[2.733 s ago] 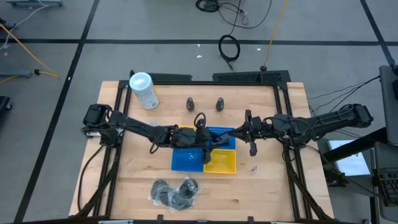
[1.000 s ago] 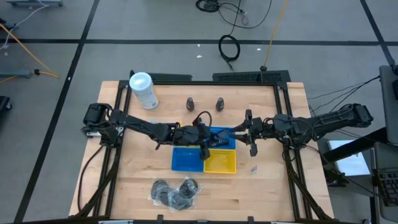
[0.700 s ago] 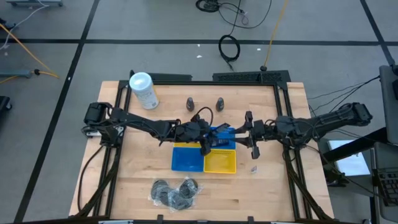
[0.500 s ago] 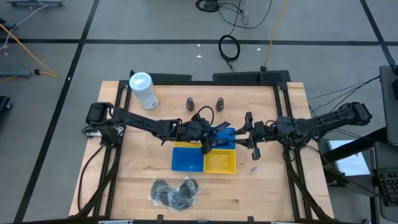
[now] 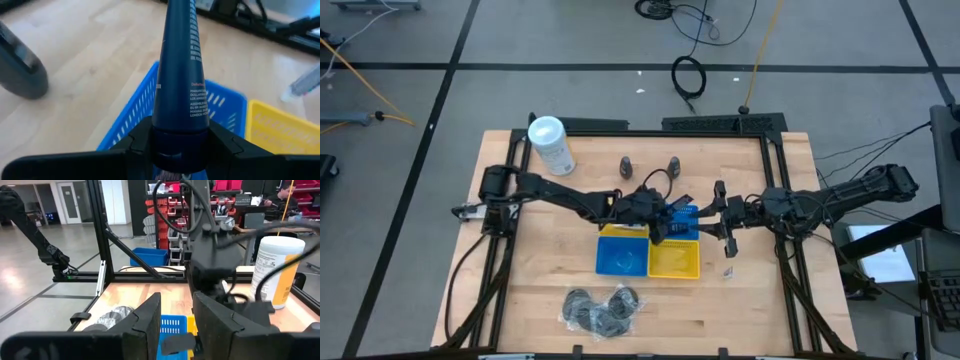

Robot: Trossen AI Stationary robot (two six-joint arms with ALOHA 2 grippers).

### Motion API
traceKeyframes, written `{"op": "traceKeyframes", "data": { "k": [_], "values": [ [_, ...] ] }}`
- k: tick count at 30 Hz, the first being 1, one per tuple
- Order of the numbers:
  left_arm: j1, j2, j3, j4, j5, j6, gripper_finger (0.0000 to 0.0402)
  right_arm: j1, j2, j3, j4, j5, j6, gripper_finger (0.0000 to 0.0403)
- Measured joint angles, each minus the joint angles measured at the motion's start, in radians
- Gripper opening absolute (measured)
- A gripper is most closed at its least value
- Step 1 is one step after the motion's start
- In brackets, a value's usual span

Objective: Pick & Place Travel size toiletries
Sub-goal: Put the blue shave cream into the right blue bin

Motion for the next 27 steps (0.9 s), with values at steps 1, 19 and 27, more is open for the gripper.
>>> {"op": "traceKeyframes", "data": {
  "k": [1, 19, 27],
  "values": [
    [0.002, 0.007, 0.0, -0.004, 0.014, -0.001, 0.0109, 0.0, 0.0, 0.0, -0.001, 0.0, 0.0, 0.0106],
    [0.007, 0.023, 0.0, 0.026, 0.064, -0.024, 0.016, 0.0, 0.0, 0.0, -0.02, 0.0, 0.0, 0.0107],
    [0.007, 0.022, 0.0, 0.028, 0.063, -0.036, 0.0168, 0.0, 0.0, 0.0, -0.024, 0.0, 0.0, 0.0107]
  ]
}}
